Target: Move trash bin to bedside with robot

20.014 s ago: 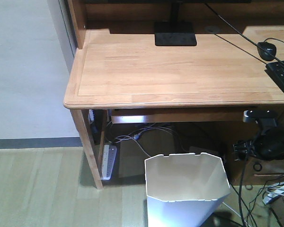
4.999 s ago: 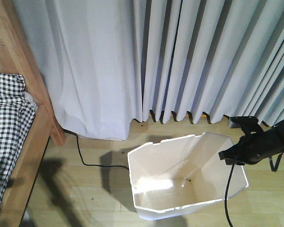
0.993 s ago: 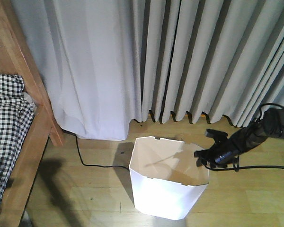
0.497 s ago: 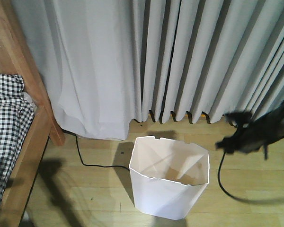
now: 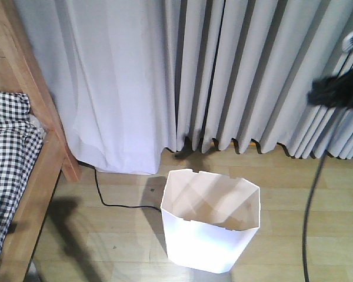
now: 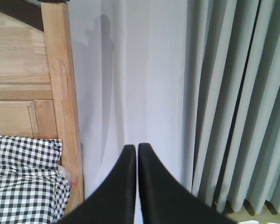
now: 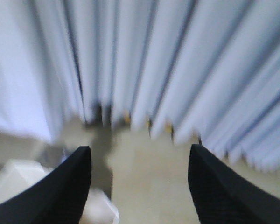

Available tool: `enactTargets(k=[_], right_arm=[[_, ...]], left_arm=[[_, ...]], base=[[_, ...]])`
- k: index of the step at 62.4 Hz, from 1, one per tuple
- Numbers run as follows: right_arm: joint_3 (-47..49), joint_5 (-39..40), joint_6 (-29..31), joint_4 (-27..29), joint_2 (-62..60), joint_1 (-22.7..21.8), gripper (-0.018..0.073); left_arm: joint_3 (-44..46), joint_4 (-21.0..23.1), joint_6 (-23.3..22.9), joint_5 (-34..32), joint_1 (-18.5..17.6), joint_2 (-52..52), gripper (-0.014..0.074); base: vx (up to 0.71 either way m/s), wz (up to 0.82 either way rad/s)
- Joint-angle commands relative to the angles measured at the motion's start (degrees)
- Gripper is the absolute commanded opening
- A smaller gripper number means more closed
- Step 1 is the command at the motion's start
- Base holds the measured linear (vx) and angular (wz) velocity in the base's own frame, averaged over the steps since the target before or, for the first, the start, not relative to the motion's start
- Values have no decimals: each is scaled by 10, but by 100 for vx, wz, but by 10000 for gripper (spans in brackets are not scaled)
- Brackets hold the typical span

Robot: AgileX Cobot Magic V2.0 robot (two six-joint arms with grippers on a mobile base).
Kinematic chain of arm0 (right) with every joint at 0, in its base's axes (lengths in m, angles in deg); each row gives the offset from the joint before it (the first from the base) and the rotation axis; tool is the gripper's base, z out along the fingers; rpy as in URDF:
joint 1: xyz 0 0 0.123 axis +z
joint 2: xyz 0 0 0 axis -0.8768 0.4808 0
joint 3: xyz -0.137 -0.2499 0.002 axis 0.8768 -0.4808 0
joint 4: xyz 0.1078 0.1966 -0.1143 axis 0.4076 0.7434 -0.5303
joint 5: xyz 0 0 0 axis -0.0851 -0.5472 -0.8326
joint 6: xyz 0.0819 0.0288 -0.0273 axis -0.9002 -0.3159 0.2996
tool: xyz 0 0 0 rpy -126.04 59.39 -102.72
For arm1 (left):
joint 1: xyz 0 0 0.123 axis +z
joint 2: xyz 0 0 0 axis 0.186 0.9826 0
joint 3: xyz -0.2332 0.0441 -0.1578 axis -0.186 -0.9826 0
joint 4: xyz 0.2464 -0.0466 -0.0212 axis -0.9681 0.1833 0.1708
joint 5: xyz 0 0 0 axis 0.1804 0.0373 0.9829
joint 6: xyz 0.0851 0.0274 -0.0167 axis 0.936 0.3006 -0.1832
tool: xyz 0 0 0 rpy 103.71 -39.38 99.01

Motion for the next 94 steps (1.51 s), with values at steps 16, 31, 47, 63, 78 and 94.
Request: enactTargets(k=[16, 31, 47, 63, 78, 94], right_arm=[[-1, -73, -30, -4, -268, -1, 437], [-143, -2, -47, 2, -464, -2, 437], [-290, -31, -89, 0, -685, -2, 418], [-336, -16, -96, -1, -772, -2, -17], [-336, -18, -101, -1, -772, -2, -11], [-336, -17, -101, -1, -772, -2, -11]], left_arm=[[-16, 2, -5, -45, -3, -6, -6], [-16, 2, -5, -45, -3, -6, -6], [-16, 2, -5, -45, -3, -6, -6], [-16, 2, -5, -45, -3, -6, -6], [-16, 2, -5, -45, -3, -6, -6], [-16, 2, -5, -45, -3, -6, -6]], base=[[0, 0], [0, 0], [0, 0], [0, 0], [0, 0], [0, 0]])
